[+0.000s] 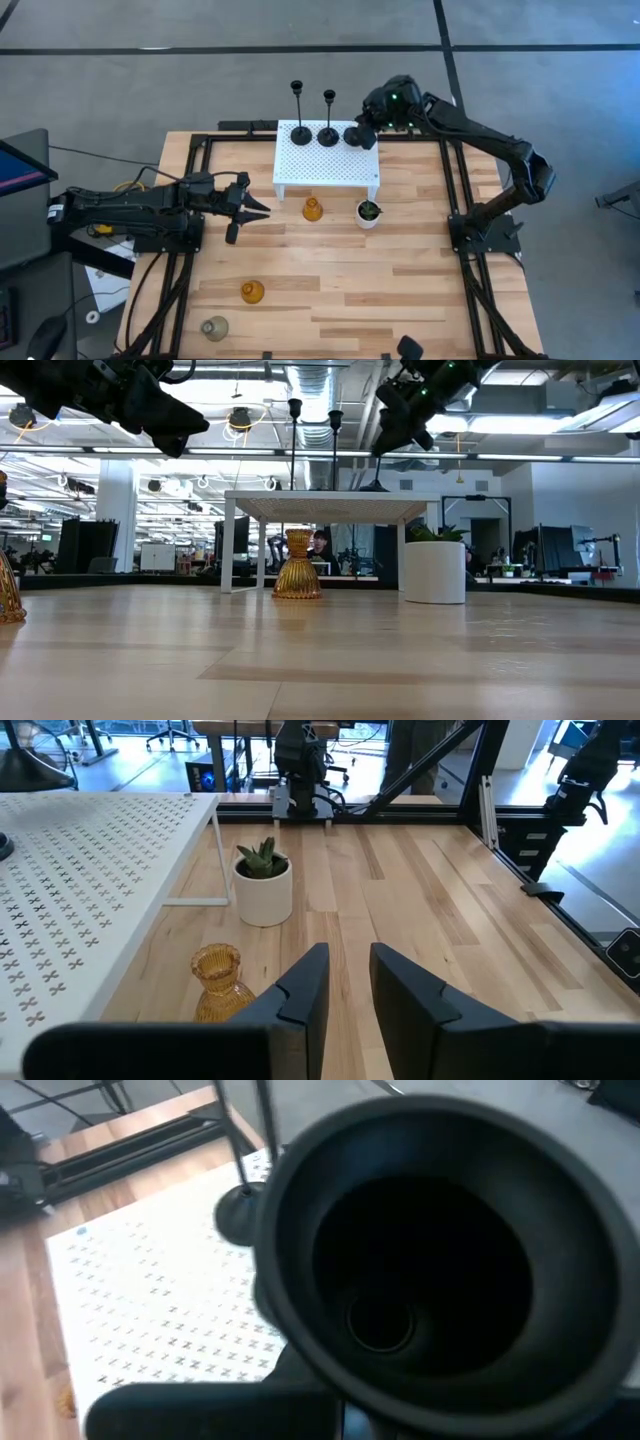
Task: Pick & Place candle stick holders
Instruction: Put the black candle holder on the shelf
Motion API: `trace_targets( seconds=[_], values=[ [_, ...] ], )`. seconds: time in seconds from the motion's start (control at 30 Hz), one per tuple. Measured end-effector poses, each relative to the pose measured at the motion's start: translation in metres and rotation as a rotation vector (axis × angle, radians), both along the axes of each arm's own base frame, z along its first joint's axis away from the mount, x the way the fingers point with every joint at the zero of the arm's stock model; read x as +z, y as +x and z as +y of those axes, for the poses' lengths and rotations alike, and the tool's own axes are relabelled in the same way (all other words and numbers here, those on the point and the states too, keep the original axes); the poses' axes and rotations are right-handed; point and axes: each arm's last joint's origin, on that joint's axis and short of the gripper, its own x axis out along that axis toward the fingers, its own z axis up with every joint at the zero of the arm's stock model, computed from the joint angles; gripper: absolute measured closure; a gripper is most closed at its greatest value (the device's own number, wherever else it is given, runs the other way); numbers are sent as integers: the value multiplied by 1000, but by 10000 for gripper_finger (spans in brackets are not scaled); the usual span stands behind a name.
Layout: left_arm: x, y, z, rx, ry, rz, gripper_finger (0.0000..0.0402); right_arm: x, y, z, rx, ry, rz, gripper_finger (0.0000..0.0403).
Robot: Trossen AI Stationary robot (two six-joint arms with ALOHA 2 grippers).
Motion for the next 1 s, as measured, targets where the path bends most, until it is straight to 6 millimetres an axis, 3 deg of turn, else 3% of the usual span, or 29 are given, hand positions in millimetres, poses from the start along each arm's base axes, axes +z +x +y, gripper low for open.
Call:
trace_targets(
  seconds=[0.3,0.9,1.0],
  values=[
    [0,0,0,0,0,-1,325,-1,5,9,-22,-26,38,403],
    [0,0,0,0,1,-4,325,-1,6,10,-36,-20,31,403],
    [0,0,0,0,1,-5,325,-9,11,5,-75,-26,57,403]
  ],
)
